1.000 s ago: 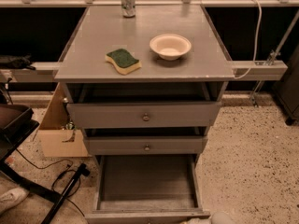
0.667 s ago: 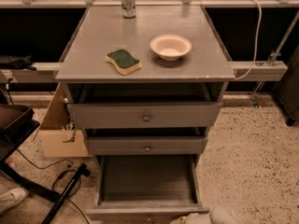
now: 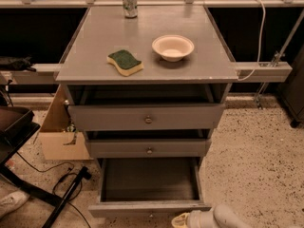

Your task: Close bottom drawer

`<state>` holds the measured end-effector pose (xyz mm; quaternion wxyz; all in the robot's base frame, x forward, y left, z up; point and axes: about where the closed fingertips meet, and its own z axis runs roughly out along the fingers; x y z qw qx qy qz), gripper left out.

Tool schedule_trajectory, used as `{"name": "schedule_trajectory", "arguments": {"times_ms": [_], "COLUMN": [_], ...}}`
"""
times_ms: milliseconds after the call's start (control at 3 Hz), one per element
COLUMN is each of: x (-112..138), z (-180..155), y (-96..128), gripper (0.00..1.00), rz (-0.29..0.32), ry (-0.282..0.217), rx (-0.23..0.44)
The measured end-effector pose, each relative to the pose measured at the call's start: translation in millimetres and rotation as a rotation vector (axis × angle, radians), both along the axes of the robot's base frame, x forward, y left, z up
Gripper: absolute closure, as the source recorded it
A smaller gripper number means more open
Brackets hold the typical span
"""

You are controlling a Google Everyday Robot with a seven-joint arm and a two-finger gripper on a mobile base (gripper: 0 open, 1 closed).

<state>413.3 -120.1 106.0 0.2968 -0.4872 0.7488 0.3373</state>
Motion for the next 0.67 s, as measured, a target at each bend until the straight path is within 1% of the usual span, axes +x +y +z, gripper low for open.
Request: {"name": "schedule_trajectory", "arguments": {"times_ms": [667], "x": [60.5], "z": [34.4], "y": [7.9], "gripper": [1.0], "rz": [0.002], "ry": [-0.072], "rx": [0.004]}}
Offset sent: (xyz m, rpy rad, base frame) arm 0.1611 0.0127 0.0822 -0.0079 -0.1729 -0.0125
